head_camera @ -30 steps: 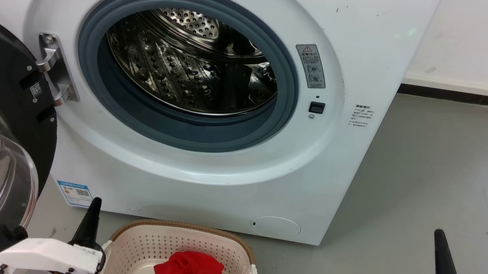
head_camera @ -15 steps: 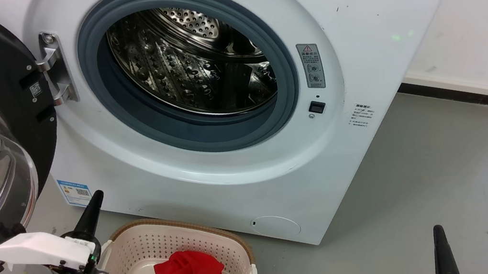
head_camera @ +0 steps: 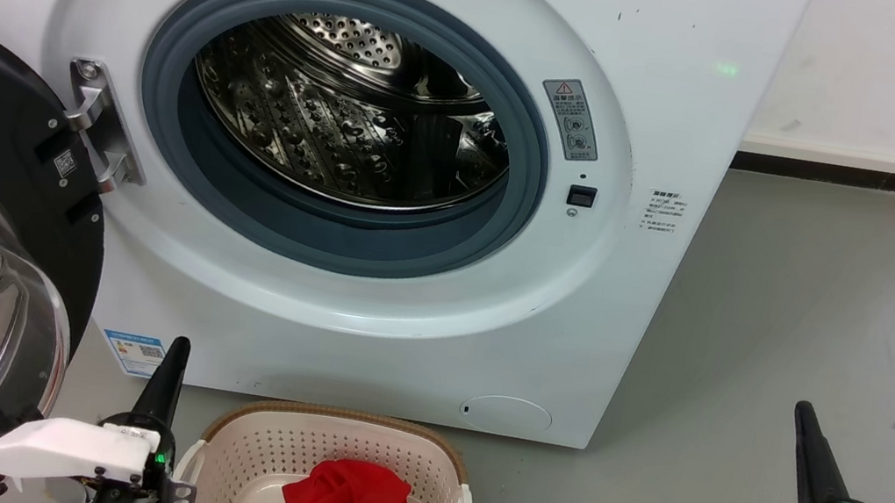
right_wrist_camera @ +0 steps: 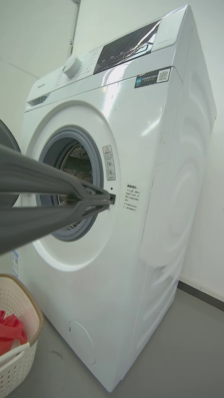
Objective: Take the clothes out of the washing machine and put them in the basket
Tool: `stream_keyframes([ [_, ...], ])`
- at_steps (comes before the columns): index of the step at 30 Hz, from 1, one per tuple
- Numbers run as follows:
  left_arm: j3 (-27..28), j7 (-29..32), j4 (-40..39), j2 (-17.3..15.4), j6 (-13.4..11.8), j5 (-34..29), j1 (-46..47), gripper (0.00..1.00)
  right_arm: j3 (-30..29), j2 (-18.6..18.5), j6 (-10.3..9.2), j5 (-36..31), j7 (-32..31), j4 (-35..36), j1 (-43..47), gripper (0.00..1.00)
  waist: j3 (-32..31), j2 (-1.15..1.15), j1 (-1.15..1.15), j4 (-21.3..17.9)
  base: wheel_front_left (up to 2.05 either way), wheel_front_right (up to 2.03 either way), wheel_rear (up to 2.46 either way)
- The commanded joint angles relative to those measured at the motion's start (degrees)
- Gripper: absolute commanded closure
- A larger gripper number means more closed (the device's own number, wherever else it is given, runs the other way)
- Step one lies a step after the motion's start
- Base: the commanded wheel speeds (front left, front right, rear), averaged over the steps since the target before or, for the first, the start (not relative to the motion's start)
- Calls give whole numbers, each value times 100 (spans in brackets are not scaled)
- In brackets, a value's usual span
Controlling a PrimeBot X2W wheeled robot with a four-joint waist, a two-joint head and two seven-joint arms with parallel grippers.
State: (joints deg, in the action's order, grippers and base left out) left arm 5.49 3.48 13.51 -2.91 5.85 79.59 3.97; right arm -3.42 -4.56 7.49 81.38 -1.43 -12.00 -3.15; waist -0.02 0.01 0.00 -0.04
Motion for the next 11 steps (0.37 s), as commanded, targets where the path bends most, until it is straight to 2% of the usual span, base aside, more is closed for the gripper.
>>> stream_keyframes([
  [1, 16, 40, -2, 3, 38, 114, 122, 100, -18, -17, 1, 135, -34, -13, -120, 100, 1, -1, 0, 0, 0, 0, 0],
  [11, 59, 148, 24, 4, 91, 581, 169, 100, -52, -4, 1, 591, -162, -85, -222, 100, 8, -1, 0, 2, 0, 0, 0],
])
